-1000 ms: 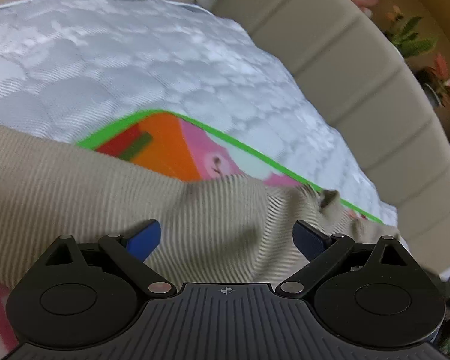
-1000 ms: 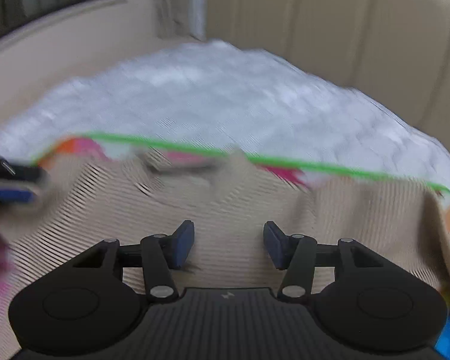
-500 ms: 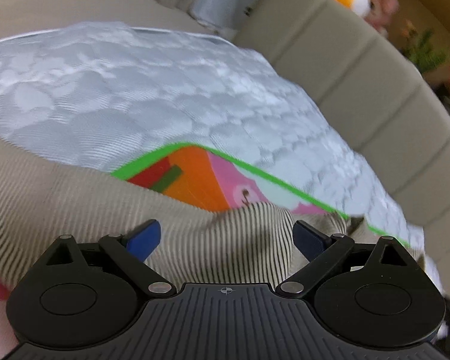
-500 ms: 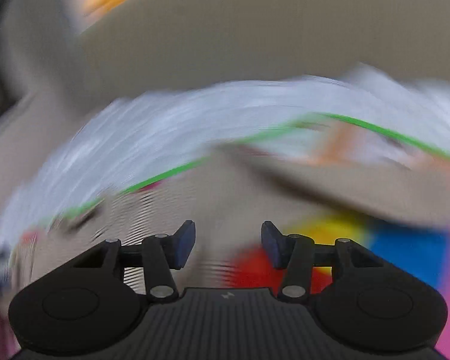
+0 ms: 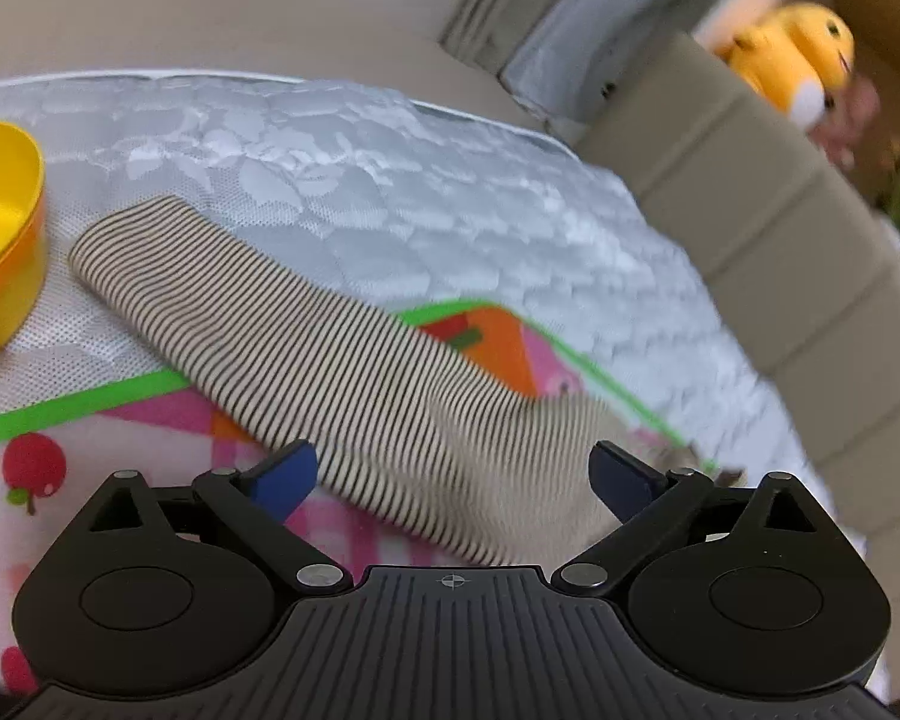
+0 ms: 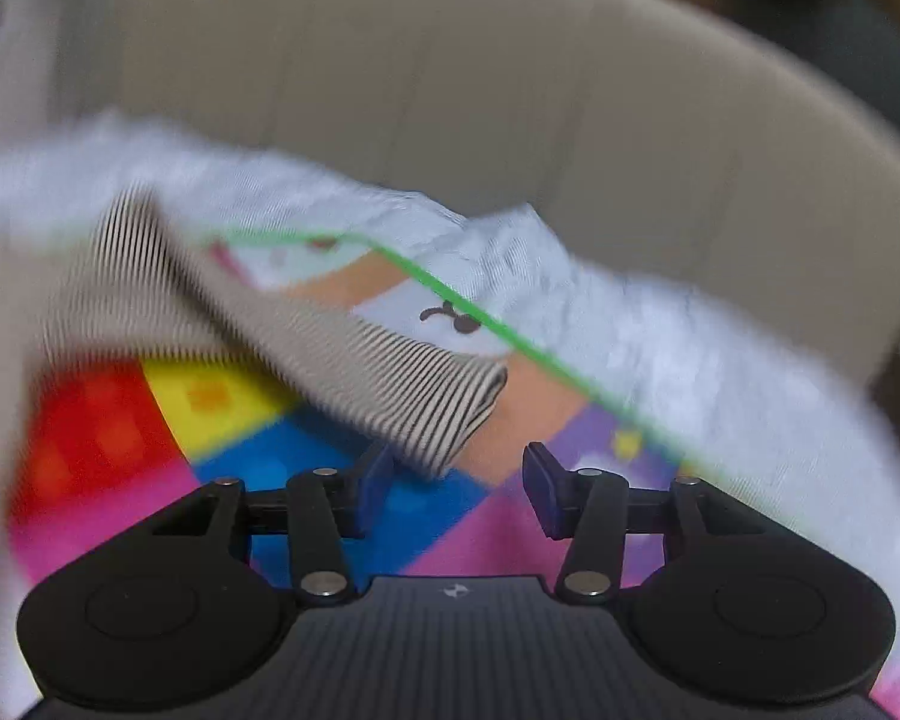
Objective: Fold clothes
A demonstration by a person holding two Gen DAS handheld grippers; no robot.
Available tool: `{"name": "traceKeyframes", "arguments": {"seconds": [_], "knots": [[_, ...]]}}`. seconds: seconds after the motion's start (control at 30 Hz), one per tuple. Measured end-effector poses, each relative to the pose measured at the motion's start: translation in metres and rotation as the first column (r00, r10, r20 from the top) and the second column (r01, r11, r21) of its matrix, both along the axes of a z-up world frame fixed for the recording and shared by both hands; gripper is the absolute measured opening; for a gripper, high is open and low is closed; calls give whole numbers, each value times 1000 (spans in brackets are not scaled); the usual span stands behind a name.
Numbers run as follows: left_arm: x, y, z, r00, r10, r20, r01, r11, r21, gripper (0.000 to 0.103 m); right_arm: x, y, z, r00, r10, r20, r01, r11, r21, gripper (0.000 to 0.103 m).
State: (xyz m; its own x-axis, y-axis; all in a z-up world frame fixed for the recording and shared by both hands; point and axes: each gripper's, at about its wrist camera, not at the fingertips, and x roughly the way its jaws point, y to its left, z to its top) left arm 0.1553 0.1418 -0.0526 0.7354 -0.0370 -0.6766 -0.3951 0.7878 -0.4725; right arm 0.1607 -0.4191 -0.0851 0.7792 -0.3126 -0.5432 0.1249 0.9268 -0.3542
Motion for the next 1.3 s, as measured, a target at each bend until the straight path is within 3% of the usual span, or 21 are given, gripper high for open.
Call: {"name": "traceKeyframes", "arguments": {"seconds": [0.07,0.13,0.17,0.2,0.27,0.4,0.5,0.67,0.83,0.97,1.13,1.2,1.3], "knots": [[3,-5,-6,1000,-13,-7,13,1000,24,100,6,12,-9,997,77,-28,-81,979,-189,48],[5,-10,-9,1000,-25,-8,25,998,55,100,14,21,-14,989,135,-66,-148,949,-279,43],[5,-11,-9,999,-34,-7,34,997,68,100,18,24,-9,984,152,-88,-170,950,-262,16],[5,-12,-9,999,-43,-7,43,996,81,100,22,28,-5,979,170,-110,-193,950,-245,8],[5,-11,-9,999,-38,-8,39,996,79,100,26,37,14,970,211,-122,-231,957,-176,7],[3,0,-6,1000,-19,-6,19,999,42,100,24,67,94,955,292,-44,-290,955,57,7],[0,9,-2,1000,-12,0,12,1000,15,100,23,104,158,931,364,7,-358,912,201,7],[-3,23,-5,998,-47,-41,45,998,-53,100,39,183,220,887,460,42,-448,835,321,7],[-4,37,-12,997,-53,-57,44,990,-137,100,61,259,225,874,486,17,-467,828,309,9],[-7,45,-14,998,-45,-49,36,984,-172,100,56,293,223,858,511,41,-495,804,328,18],[-5,46,-16,997,-58,-53,46,979,-198,100,52,306,219,847,529,54,-517,793,322,30],[-4,45,-16,997,-63,-53,51,978,-202,100,52,301,212,850,525,51,-513,800,311,37],[-4,43,-17,996,-65,-56,52,977,-208,100,57,286,193,870,493,27,-473,816,333,38]]}}
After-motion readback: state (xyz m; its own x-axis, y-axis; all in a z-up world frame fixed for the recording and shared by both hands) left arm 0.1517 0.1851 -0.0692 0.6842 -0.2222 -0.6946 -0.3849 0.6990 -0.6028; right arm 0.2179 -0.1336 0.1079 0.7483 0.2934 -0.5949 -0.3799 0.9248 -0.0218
